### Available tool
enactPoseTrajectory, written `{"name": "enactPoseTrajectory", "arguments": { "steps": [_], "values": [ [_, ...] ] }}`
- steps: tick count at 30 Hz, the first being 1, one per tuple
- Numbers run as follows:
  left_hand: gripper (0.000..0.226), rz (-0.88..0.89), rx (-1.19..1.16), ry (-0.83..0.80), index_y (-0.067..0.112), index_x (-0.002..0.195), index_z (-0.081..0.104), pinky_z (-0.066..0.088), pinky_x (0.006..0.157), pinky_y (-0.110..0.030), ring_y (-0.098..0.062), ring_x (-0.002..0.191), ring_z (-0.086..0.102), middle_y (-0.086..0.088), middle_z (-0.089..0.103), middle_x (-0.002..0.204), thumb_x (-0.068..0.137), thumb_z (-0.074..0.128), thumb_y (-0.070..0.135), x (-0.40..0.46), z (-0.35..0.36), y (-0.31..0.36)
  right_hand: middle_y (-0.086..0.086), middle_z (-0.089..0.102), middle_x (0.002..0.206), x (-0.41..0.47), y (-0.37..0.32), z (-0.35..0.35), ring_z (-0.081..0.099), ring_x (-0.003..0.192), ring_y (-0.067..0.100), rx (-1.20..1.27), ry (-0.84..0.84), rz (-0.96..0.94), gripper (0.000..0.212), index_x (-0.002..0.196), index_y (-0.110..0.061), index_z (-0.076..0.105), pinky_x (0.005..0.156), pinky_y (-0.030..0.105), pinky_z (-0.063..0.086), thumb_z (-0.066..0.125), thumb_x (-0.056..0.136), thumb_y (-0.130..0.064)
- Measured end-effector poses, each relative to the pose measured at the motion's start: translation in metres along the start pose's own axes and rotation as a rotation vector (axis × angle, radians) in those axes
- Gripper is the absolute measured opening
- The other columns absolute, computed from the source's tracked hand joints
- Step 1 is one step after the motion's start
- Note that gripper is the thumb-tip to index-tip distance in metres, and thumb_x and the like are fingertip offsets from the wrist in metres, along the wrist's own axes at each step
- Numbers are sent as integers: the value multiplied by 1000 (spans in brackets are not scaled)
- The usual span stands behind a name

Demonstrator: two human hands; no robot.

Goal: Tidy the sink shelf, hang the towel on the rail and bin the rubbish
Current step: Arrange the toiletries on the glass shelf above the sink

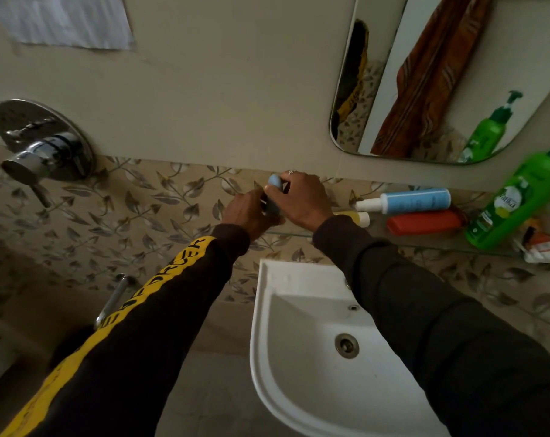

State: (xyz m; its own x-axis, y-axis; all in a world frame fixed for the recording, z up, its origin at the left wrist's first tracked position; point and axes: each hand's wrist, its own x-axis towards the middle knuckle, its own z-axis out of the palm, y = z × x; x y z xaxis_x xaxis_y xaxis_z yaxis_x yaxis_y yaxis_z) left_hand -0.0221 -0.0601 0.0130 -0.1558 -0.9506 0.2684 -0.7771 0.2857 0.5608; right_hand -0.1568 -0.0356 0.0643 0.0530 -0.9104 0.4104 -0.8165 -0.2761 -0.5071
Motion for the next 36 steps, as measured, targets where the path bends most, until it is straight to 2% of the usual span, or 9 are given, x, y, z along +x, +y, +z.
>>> {"name": "enactPoseTrajectory", "arguments": {
  "steps": [8,13,17,20,24,26,29,32,36],
  "values": [
    [50,22,10,-33,21,116,63,48,68,-24,-11,76,58,2,72,103,73,80,41,-1,7,-7,7,73,93,-3,4,6,62,77,20,-31,8,-13,34,105,-12,72,75,36,56,66,92,-44],
    [45,20,3,-18,22,112,65,34,52,-15,-9,69,53,3,72,99,74,80,40,-2,9,-7,9,74,104,-5,6,6,67,92,26,-37,-15,11,39,111,-12,71,85,42,57,65,92,-45],
    [40,-6,9,-7,21,105,66,35,53,-20,-10,67,52,2,72,95,73,81,39,-2,10,-7,10,73,108,-8,7,7,68,94,26,-40,-27,10,45,118,-10,69,85,44,57,67,90,-46],
    [39,-2,21,11,21,103,67,37,62,-23,-12,69,52,0,72,94,70,83,36,-4,10,-7,11,73,111,-9,9,7,68,95,27,-59,-40,10,50,122,-11,67,85,43,57,69,88,-48],
    [46,10,12,4,21,108,67,39,67,-23,-15,80,61,2,72,100,68,84,37,-6,7,-9,10,72,114,-12,10,6,68,97,27,-59,-15,4,64,128,-12,64,84,41,58,67,85,-59],
    [59,-1,26,-8,19,118,63,42,70,-23,-17,89,65,2,71,107,67,84,42,-7,3,-12,12,71,115,-14,11,4,67,100,28,-44,20,22,73,133,-12,60,85,42,57,59,86,-67],
    [75,-27,21,-7,15,131,55,44,74,-24,-22,101,66,-1,71,114,68,83,45,-8,-4,-17,14,67,129,-17,15,-3,63,116,28,-11,60,72,78,141,-11,54,99,42,51,46,91,-71],
    [79,-24,38,18,14,133,54,52,82,-31,-24,100,67,-3,71,115,68,82,50,-10,-12,-19,16,68,126,-18,20,-12,62,118,32,12,139,96,68,135,-9,59,103,42,48,40,98,-63],
    [76,-3,41,43,14,133,54,47,80,-29,-23,103,65,-2,70,113,70,82,46,-13,-22,-17,15,70,95,-22,28,-23,65,91,33,30,184,78,47,99,-8,65,85,48,52,34,106,-42]
  ]
}}
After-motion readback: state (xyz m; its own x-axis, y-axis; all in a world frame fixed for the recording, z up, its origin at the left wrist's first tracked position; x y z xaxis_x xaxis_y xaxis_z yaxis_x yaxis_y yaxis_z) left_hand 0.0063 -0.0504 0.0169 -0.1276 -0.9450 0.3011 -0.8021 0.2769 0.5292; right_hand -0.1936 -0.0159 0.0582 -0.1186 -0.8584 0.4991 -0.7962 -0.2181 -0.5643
